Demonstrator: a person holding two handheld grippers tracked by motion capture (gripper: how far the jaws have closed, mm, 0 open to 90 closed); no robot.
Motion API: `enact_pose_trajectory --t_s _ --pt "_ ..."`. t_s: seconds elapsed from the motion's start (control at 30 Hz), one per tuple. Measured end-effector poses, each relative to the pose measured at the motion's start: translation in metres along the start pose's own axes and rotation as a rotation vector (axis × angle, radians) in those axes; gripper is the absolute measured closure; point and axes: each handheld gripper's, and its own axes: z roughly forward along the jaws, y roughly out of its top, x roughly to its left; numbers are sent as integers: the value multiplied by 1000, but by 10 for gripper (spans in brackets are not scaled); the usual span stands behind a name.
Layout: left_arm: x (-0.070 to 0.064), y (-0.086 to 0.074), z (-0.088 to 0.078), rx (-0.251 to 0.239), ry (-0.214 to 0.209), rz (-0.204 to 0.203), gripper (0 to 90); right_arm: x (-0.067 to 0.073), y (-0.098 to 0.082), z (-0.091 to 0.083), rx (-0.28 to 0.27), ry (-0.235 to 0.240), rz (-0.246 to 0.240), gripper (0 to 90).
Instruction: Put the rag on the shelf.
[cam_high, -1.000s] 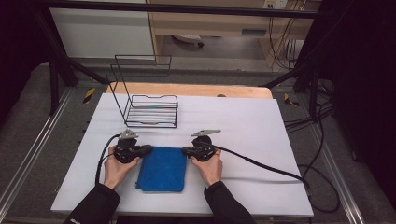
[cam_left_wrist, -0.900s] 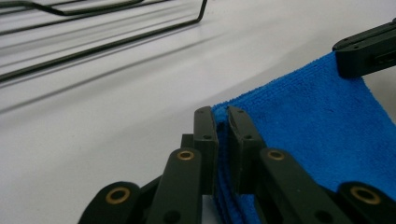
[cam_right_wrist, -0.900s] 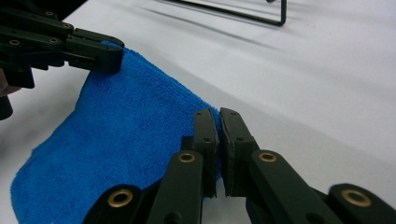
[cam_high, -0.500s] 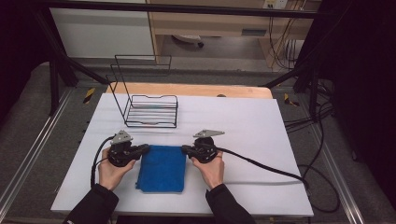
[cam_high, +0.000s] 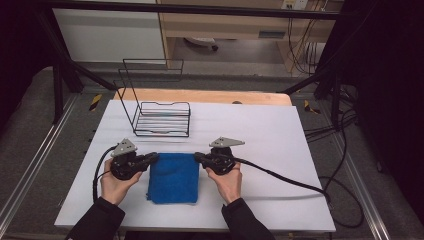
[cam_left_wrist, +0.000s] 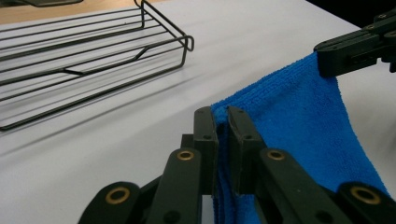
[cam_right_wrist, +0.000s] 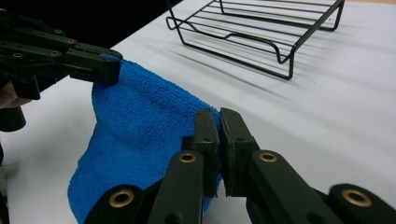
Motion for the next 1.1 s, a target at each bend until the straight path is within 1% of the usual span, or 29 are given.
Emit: enact_pose_trajectory --t_s 0.07,0.17,0.23,0.4,0.53,0.73,0.83,0.97,1.1 --pt "-2 1 -2 -6 7 10 830 1 1 -2 -10 3 -8 866" --pt "-4 3 -5 -13 16 24 830 3 3 -4 -13 -3 -37 866" --pt "-5 4 -6 -19 19 28 831 5 5 -6 -24 -2 -46 866" --pt "-7 8 -12 -46 22 24 831 10 11 -12 -45 -2 -72 867" --pt "-9 11 -16 -64 18 22 831 12 15 -16 -66 3 -74 867" --pt "-13 15 -20 -90 18 28 831 12 19 -21 -94 5 -80 868" --pt "-14 16 -22 -98 25 35 831 13 21 -24 -103 0 -95 868" --pt "-14 18 -24 -113 28 30 831 16 25 -26 -118 2 -111 868" --pt "-15 20 -28 -139 35 28 831 20 31 -29 -129 -2 -133 869"
